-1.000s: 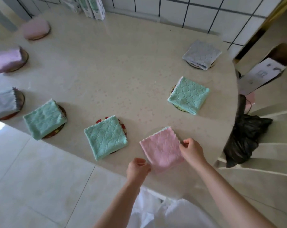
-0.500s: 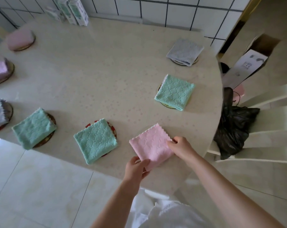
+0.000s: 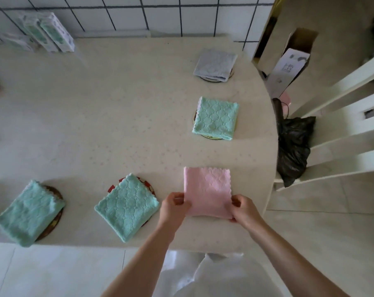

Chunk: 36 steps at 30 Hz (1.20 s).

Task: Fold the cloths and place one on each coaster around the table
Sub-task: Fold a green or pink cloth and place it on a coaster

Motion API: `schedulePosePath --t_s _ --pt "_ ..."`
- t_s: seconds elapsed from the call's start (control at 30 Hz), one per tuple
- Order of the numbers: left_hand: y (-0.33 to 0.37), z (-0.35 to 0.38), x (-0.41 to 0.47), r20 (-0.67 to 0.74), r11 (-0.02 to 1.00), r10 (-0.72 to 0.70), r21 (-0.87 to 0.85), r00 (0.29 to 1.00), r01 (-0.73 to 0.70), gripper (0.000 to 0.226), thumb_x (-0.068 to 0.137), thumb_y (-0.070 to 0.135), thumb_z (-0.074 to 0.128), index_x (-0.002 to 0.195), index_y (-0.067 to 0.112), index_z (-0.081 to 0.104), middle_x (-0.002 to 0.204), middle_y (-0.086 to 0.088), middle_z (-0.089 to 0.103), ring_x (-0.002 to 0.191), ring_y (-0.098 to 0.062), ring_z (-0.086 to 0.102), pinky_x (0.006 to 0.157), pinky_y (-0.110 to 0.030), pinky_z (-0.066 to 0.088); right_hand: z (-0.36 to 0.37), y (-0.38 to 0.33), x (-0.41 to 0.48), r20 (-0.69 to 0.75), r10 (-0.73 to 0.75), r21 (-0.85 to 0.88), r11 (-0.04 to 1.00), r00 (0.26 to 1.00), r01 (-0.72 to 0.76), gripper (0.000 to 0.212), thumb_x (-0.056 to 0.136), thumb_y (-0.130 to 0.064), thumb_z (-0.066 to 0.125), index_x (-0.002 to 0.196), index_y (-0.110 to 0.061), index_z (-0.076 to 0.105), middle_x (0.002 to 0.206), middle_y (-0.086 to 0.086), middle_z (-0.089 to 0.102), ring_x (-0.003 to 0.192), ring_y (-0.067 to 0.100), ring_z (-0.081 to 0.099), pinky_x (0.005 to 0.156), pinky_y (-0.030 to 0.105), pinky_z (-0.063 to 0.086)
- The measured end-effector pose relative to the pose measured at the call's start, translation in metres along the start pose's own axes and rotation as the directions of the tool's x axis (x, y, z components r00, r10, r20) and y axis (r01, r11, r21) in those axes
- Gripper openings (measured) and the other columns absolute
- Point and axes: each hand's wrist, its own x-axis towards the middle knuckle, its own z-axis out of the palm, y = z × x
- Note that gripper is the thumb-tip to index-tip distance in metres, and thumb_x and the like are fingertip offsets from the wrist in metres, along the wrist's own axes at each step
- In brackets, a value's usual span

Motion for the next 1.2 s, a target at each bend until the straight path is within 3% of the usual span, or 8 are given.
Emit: schedulePosePath --t_s 0.1,0.2,0.37,0.5,0.6,0.9,1.1,1.2 --pt "-0.007 -0.01 0.004 0.022 0.997 -0.003 0.077 1.0 0.001 0.019 0.074 0.017 0.074 0.092 0.018 0.067 0.084 0.001 0.072 0.079 -0.02 0.069 0.077 -0.042 0.059 0.008 0.006 -0.006 -0.097 0.02 0.025 1.0 0.995 -0.018 0.015 0.085 -0.021 0.065 0.09 -0.007 0.065 0.075 0.008 0.066 0.058 0.02 0.061 0.056 0.034 0.051" --pt "-0.012 -0.016 0.007 0.034 0.989 0.009 0.15 0.999 -0.014 0.017 0.073 0.018 0.075 0.087 0.019 0.066 0.08 0.0 0.071 0.075 -0.02 0.069 0.075 -0.04 0.059 0.013 0.008 -0.011 -0.173 0.039 0.011 0.999 0.984 -0.037 0.022 0.084 -0.027 0.066 0.096 -0.008 0.065 0.083 0.006 0.068 0.072 0.023 0.065 0.066 0.034 0.053" --pt "-0.01 -0.017 0.009 0.078 0.939 0.105 0.321 0.991 -0.125 0.017 0.076 0.018 0.074 0.088 0.014 0.064 0.081 0.0 0.069 0.076 -0.018 0.066 0.063 -0.026 0.052 0.016 0.013 -0.017 -0.297 -0.057 -0.166 0.986 0.953 0.007 0.024 0.085 -0.026 0.067 0.095 -0.005 0.063 0.086 0.004 0.064 0.088 0.026 0.061 0.07 0.026 0.036" --pt "-0.015 -0.024 0.005 0.086 0.901 0.177 0.388 0.98 -0.196 0.013 0.078 0.011 0.069 0.087 0.017 0.062 0.081 0.001 0.066 0.071 -0.012 0.06 0.053 -0.012 0.041 0.017 0.008 -0.028 -0.366 -0.137 -0.348 0.938 0.921 0.001 0.02 0.085 -0.02 0.062 0.102 -0.01 0.057 0.097 0.007 0.062 0.092 0.029 0.061 0.069 0.032 0.043" --pt "-0.019 -0.04 0.0 0.03 0.894 0.209 0.399 0.977 -0.204 0.013 0.079 0.009 0.066 0.09 0.015 0.063 0.079 0.003 0.064 0.07 -0.011 0.058 0.053 -0.013 0.041 0.019 -0.007 -0.036 -0.387 -0.235 -0.486 0.874 0.892 0.019 0.019 0.086 -0.016 0.057 0.105 -0.014 0.054 0.104 0.005 0.055 0.095 0.029 0.057 0.068 0.035 0.044" --pt "-0.058 -0.105 -0.019 -0.261 0.976 0.109 0.211 0.959 -0.054 0.016 0.079 0.006 0.066 0.081 0.021 0.062 0.08 -0.002 0.069 0.078 -0.022 0.066 0.06 -0.025 0.044 0.081 -0.065 -0.041 -0.048 -0.446 -0.5 0.785 0.894 0.365 0.015 0.089 -0.017 0.051 0.104 -0.015 0.056 0.105 0.002 0.06 0.097 0.024 0.058 0.075 0.035 0.049" --pt "-0.087 -0.135 -0.03 -0.44 0.965 0.138 0.26 0.887 -0.021 0.019 0.084 0.017 0.064 0.101 0.016 0.054 0.093 0.0 0.059 0.085 -0.023 0.056 0.069 -0.031 0.041 0.134 -0.087 -0.033 0.157 -0.448 -0.434 0.77 0.88 0.469 0.025 0.09 -0.016 0.057 0.114 -0.008 0.056 0.11 0.007 0.061 0.097 0.018 0.059 0.085 0.026 0.047" --pt "-0.09 -0.143 -0.025 -0.385 0.994 -0.096 0.013 0.918 0.11 0.021 0.084 0.017 0.063 0.1 0.01 0.051 0.09 -0.005 0.063 0.08 -0.022 0.058 0.07 -0.036 0.048 0.153 -0.094 -0.03 0.182 -0.347 -0.475 0.788 0.92 0.391 0.036 0.089 -0.021 0.058 0.122 -0.008 0.053 0.121 0.008 0.059 0.11 0.022 0.057 0.094 0.033 0.046"
